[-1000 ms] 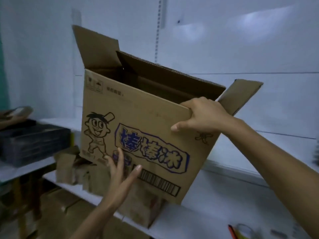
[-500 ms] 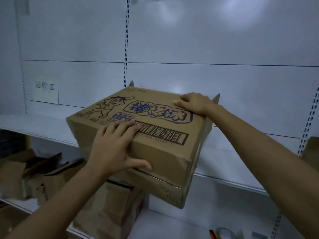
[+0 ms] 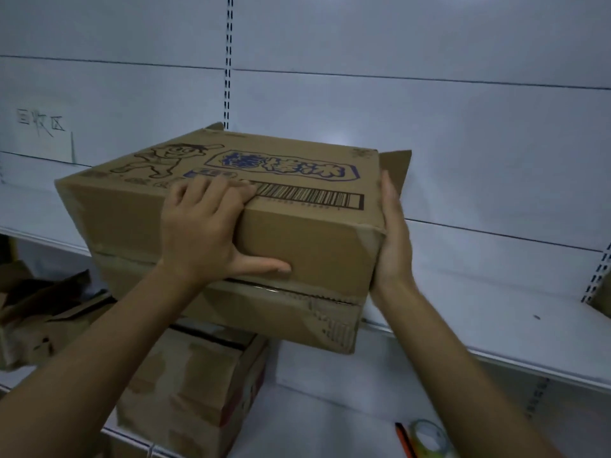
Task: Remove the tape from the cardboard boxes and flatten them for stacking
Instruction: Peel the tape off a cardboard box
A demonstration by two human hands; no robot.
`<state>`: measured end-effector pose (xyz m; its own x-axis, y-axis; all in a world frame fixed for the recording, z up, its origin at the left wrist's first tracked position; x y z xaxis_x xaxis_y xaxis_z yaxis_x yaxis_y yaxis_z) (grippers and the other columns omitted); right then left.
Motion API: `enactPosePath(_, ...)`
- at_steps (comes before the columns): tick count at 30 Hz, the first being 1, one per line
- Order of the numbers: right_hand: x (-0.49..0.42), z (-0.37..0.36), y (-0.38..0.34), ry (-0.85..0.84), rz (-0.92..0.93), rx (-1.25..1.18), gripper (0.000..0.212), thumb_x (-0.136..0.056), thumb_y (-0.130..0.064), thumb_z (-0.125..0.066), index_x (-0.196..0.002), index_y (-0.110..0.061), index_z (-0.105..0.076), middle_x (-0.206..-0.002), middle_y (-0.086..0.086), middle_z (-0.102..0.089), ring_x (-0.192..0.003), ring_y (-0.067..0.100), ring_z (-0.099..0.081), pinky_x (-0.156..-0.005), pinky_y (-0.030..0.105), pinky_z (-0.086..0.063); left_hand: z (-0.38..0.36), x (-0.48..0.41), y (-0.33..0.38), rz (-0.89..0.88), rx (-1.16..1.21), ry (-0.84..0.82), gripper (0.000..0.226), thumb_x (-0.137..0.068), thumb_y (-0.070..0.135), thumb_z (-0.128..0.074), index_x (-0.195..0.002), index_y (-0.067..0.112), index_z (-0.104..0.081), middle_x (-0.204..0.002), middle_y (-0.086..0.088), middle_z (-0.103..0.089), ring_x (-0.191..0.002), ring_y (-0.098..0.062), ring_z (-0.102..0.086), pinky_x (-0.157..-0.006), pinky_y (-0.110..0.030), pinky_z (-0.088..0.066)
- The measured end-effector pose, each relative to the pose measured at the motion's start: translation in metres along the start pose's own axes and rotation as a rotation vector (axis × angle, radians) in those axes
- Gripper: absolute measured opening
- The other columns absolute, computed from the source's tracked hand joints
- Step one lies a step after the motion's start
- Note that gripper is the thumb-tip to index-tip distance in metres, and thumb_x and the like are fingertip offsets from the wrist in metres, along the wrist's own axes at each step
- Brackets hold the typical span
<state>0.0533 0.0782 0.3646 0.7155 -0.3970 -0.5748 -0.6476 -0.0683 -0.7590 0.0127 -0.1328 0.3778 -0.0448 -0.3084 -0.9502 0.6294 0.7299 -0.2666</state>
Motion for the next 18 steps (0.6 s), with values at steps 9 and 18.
enactPosePath(9,0.073,-0.078,0.046,0.281,0.19,0.201,0.06,-0.087,-0.059,-0.033,-0.142,-0.036,-0.033,-0.151,-0.009,-0.035,-0.14,0.011,-0.031,-0.115,0.046,-0.026,0.035,0.005,0.0,0.085,0.233,0.127,0.064,-0.083,0.068,-0.041,-0.115,0.015,-0.06,-0.132,-0.011,-0.054,-0.117,-0.028,-0.05,-0.1,-0.056,-0.03)
enactPosePath(18,0.045,-0.03,0.072,0.35,-0.031,0.197,0.044,-0.101,-0.02,-0.041,-0.145,-0.02,-0.035,-0.147,-0.003,-0.04,-0.135,0.011,-0.038,-0.112,0.031,-0.032,0.052,0.005,0.015,0.133,0.327,0.171,0.04,-0.084,0.04,-0.048,-0.08,0.01,-0.072,-0.08,0.003,-0.068,-0.073,-0.026,-0.059,-0.076,-0.043,-0.036)
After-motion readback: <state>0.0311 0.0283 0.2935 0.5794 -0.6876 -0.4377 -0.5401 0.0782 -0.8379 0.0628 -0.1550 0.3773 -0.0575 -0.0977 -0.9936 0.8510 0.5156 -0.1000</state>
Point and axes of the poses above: each hand's wrist, its own x-axis away from the middle knuckle, its own z-axis out of the back of the hand, y = z × x, the point moved 5 cm from there along -x, towards the middle knuckle
